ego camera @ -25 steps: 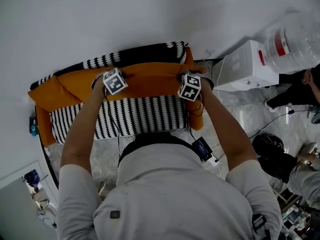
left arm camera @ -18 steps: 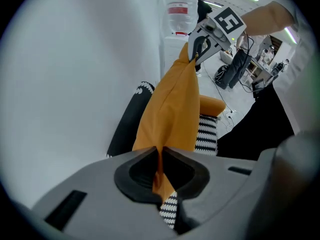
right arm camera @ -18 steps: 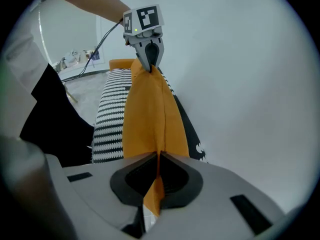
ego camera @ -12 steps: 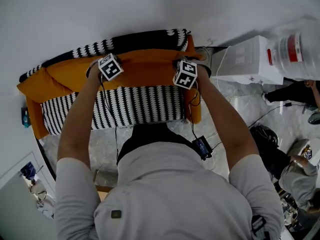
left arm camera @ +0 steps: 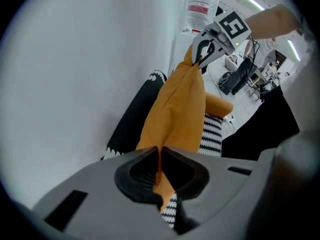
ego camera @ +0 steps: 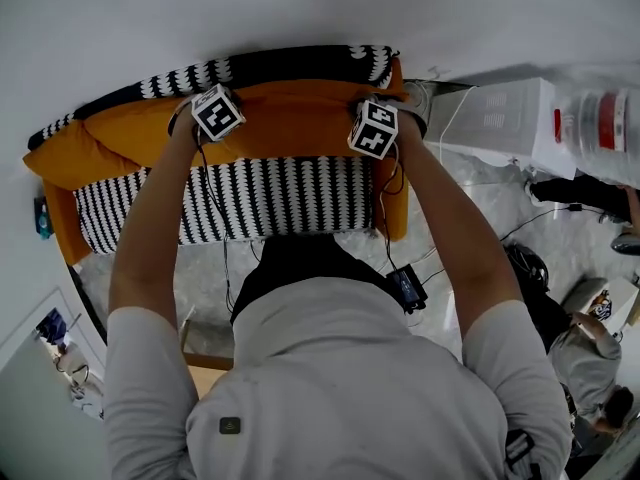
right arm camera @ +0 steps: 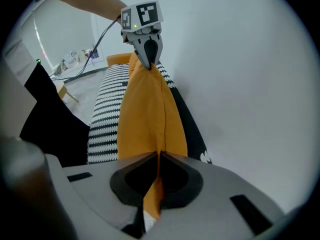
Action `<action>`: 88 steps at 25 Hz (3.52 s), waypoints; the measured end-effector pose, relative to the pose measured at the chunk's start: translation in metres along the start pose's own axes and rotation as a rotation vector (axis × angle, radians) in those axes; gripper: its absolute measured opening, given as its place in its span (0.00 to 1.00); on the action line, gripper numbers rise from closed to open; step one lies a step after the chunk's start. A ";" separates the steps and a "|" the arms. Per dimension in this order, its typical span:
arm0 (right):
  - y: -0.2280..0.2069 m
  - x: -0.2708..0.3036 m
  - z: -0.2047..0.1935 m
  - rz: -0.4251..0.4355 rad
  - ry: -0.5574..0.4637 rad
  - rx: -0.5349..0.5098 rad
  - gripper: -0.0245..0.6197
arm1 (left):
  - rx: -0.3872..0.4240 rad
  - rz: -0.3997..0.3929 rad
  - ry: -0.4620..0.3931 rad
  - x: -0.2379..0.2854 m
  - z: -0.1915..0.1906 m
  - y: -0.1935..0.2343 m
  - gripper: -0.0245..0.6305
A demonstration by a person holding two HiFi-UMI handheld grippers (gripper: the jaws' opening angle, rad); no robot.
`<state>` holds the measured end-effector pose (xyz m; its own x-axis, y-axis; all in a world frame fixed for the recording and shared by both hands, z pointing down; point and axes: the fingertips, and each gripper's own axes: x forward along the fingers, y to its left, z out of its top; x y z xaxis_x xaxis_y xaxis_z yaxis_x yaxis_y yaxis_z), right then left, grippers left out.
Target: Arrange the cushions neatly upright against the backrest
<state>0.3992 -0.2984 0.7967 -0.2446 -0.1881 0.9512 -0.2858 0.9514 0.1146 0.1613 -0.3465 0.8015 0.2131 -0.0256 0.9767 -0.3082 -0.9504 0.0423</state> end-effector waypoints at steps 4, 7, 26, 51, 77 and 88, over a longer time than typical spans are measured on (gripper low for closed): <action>-0.011 0.023 -0.016 0.008 0.036 0.021 0.08 | 0.008 -0.016 -0.010 0.014 0.009 0.004 0.07; -0.016 0.042 -0.029 0.031 0.071 0.042 0.08 | 0.017 -0.034 -0.003 0.030 0.015 0.006 0.07; -0.050 0.113 -0.036 0.044 0.095 0.071 0.08 | -0.051 -0.085 0.025 0.134 -0.002 0.026 0.07; -0.064 0.078 -0.013 -0.087 0.045 0.148 0.32 | -0.169 0.002 -0.171 0.075 0.018 0.044 0.20; -0.017 -0.125 0.073 -0.272 -0.491 0.525 0.19 | -0.369 0.275 -0.560 -0.140 0.024 -0.005 0.17; 0.022 -0.219 0.112 -0.353 -0.699 0.584 0.10 | -0.395 0.395 -0.813 -0.245 0.017 -0.049 0.06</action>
<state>0.3423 -0.2633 0.5592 -0.4972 -0.7207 0.4831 -0.8163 0.5773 0.0211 0.1396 -0.2989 0.5562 0.5549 -0.6651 0.4997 -0.7505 -0.6594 -0.0444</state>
